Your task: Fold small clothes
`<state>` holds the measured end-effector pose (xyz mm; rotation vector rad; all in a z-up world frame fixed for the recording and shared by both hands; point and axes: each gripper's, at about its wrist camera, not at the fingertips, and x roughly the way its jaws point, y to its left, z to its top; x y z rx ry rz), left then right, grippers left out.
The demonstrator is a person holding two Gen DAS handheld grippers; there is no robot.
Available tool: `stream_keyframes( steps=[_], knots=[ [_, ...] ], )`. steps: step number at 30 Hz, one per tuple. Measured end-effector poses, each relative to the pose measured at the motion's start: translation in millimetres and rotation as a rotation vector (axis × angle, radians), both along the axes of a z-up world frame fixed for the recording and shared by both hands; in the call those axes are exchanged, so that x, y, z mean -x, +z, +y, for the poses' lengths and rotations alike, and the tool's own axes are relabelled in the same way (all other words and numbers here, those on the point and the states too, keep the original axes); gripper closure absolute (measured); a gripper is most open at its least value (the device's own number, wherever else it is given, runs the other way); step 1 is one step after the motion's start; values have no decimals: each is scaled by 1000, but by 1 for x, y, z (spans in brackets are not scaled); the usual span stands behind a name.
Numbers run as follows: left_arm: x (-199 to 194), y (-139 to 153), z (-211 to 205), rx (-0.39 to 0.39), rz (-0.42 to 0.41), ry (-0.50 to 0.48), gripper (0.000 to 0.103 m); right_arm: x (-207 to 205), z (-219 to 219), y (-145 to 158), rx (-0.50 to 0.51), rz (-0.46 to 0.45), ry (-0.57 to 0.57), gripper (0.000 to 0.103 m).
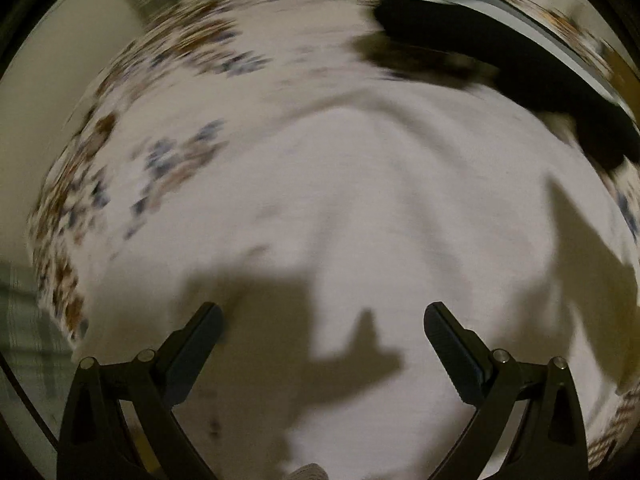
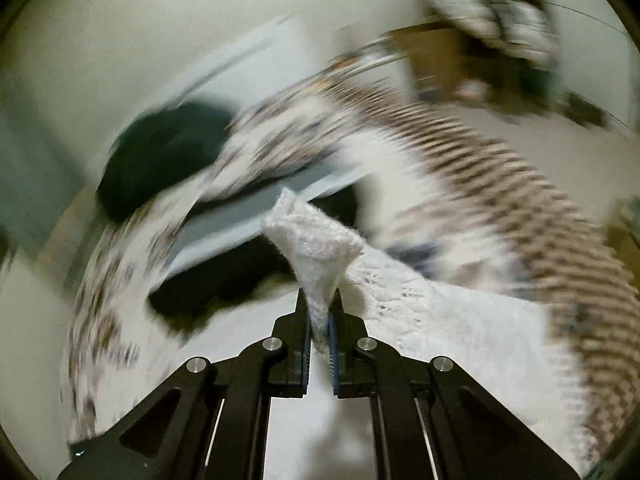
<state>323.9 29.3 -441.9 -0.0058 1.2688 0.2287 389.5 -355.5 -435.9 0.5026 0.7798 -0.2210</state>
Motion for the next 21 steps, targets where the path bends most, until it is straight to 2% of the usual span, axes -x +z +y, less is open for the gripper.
stream_keyframes(
  steps=[2, 5, 8, 13, 15, 16, 18, 20, 21],
  knots=[
    [5, -1, 30, -9, 1, 66, 0, -35, 61, -24, 26, 31, 111, 95],
    [9, -9, 72, -29, 16, 142, 0, -79, 156, -76, 93, 100, 281, 96],
    [13, -18, 103, -34, 37, 203, 0, -90, 223, -113, 136, 156, 380, 96],
    [21, -26, 137, -17, 42, 269, 0, -96, 293, -150, 197, 202, 453, 96],
    [26, -27, 151, 2, 42, 296, 0, -95, 307, -163, 201, 253, 500, 95],
    [29, -27, 156, 14, 41, 308, 0, -95, 310, -169, 171, 285, 520, 92],
    [39, -26, 172, 46, 37, 349, 0, -90, 306, -170, 61, 329, 546, 77],
    [53, -27, 191, 85, 43, 404, 0, -79, 291, -160, -71, 318, 565, 42],
    [61, -28, 200, 107, 46, 436, 0, -73, 284, -154, -104, 306, 552, 39]
  ],
)
